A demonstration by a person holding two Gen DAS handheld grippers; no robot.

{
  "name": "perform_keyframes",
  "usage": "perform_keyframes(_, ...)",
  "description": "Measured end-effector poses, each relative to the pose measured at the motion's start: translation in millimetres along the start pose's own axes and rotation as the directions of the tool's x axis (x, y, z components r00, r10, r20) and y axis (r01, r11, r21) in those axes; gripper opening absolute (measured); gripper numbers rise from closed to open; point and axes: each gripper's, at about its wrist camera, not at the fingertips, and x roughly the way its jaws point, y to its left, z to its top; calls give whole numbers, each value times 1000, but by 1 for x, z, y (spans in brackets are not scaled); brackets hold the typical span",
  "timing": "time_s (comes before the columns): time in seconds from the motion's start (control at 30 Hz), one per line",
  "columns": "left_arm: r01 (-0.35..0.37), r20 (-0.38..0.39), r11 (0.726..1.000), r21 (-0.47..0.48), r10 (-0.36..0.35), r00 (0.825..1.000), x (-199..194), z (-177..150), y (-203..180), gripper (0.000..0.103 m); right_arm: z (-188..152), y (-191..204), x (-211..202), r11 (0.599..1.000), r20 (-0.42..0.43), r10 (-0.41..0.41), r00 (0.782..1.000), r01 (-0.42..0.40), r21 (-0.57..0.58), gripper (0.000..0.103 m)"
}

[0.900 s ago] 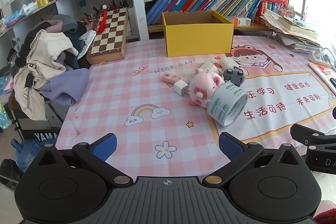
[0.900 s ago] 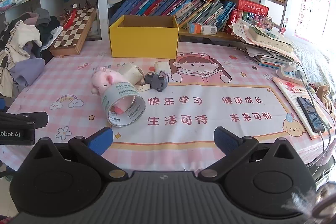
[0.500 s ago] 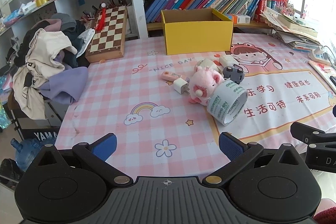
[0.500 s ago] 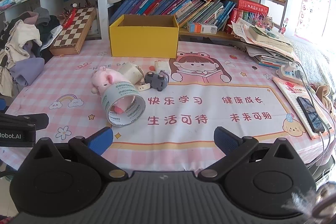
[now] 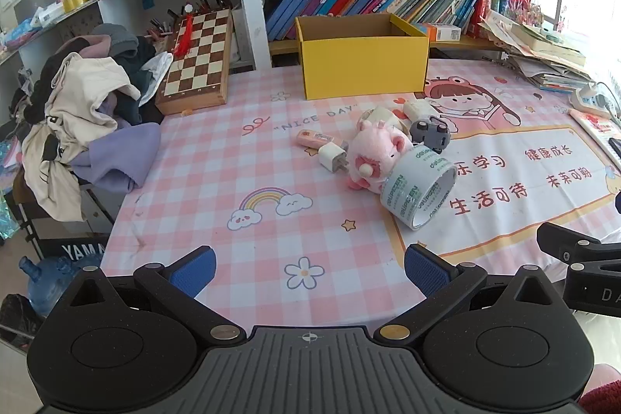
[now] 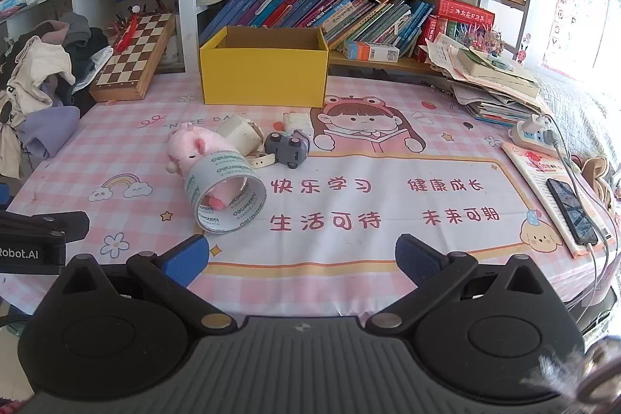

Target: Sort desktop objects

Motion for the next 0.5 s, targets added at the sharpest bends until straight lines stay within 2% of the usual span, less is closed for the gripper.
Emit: perform_keyframes(0.5, 5, -7, 1000, -1, -5, 1000, 3, 1, 2, 103, 2, 1, 3, 1000, -1, 1, 1000, -1, -7, 103)
